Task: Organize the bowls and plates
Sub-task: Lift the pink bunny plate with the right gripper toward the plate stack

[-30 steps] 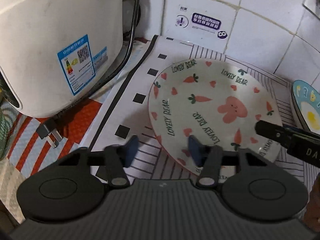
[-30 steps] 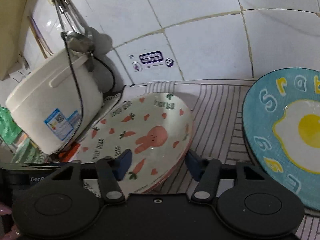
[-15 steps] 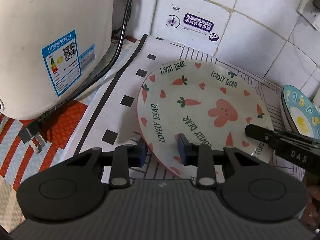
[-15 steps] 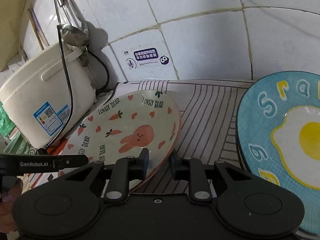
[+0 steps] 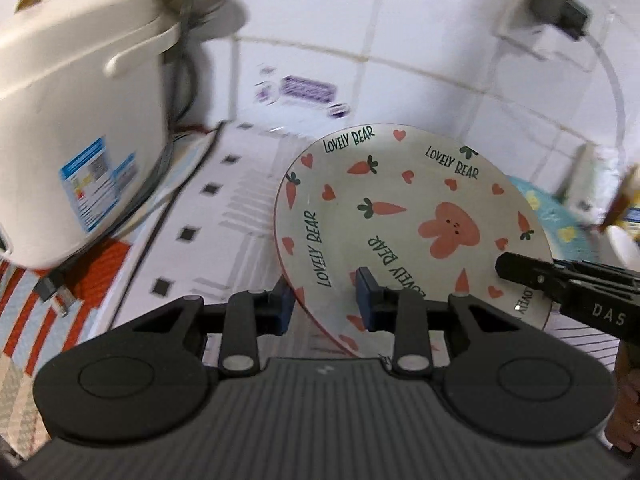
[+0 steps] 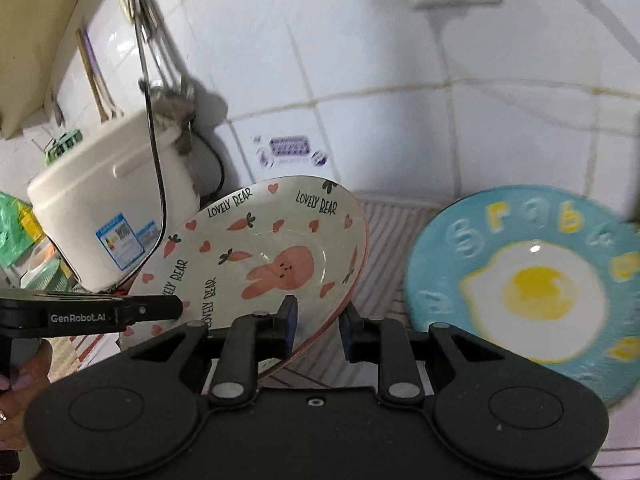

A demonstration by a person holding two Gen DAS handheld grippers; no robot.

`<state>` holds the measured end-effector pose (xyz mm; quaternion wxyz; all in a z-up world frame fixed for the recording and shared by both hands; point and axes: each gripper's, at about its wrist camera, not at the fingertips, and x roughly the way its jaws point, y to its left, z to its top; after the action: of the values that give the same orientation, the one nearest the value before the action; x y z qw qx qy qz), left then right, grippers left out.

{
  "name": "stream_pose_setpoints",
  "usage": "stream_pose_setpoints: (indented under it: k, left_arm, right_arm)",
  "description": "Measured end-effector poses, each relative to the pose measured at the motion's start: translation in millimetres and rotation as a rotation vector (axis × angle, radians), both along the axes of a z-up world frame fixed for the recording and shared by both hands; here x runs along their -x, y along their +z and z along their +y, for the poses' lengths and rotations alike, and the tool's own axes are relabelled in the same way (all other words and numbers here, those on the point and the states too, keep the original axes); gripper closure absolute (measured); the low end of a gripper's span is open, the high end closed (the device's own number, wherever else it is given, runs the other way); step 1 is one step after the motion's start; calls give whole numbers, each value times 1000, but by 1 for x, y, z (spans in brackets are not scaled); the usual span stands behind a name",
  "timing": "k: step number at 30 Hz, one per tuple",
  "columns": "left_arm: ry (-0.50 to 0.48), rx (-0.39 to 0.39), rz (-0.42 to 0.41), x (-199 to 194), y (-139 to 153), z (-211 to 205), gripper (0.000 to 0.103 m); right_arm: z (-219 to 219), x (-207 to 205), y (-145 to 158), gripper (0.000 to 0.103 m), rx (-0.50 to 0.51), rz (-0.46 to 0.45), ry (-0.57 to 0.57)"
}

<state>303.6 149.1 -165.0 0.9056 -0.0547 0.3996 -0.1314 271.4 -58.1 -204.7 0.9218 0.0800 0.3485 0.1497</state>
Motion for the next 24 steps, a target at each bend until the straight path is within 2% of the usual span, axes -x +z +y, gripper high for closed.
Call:
stream_pose_setpoints:
  k: [5,10,16,24]
  left_arm:
    - [-57,48,-7,6,8,-34,73]
    - [-96,66,16,3,15,-73,73]
    - [-139,70,73,-10,12,-112,73]
    - [-186,42,158,-29,-4,-146,73]
  right_arm:
    - [-33,21,30,76,14,-41,-56]
    - [-69,31,47,76,38,-59,-107]
    - [-106,37,48,76,57,-47,-158]
    - [-140,38,34,76,50,8,-227]
